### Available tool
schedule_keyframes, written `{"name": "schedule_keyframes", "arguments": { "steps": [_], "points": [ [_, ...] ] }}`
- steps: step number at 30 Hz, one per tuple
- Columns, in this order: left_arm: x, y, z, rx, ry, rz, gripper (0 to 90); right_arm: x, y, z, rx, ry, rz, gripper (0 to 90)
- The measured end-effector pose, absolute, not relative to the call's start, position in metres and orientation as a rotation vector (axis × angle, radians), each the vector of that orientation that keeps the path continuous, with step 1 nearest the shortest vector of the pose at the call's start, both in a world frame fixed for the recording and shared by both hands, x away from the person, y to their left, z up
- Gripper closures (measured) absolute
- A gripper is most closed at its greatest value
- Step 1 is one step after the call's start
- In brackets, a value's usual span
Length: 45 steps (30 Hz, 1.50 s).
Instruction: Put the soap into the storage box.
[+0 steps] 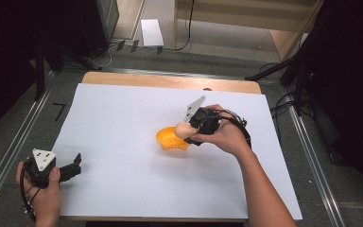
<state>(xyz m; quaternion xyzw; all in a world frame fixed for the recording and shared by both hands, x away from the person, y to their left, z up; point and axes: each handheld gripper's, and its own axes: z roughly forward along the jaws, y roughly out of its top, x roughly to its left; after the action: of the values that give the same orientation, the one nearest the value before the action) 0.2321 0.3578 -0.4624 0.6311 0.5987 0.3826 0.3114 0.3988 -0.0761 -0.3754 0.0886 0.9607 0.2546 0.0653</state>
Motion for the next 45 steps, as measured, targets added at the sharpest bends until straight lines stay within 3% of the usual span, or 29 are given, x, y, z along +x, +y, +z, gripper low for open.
{"name": "schedule_keyframes", "arguments": {
  "steps": [20,45],
  "points": [
    [0.232,0.358,-0.462,1.668,1.579,1.009,0.0,0.403,-0.045,-0.386,0.091,2.934,0.753,33.4],
    [0.232,0.359,-0.462,1.663,1.577,1.001,0.0,0.414,-0.037,-0.4,0.082,2.978,0.712,32.9]
  ]
}}
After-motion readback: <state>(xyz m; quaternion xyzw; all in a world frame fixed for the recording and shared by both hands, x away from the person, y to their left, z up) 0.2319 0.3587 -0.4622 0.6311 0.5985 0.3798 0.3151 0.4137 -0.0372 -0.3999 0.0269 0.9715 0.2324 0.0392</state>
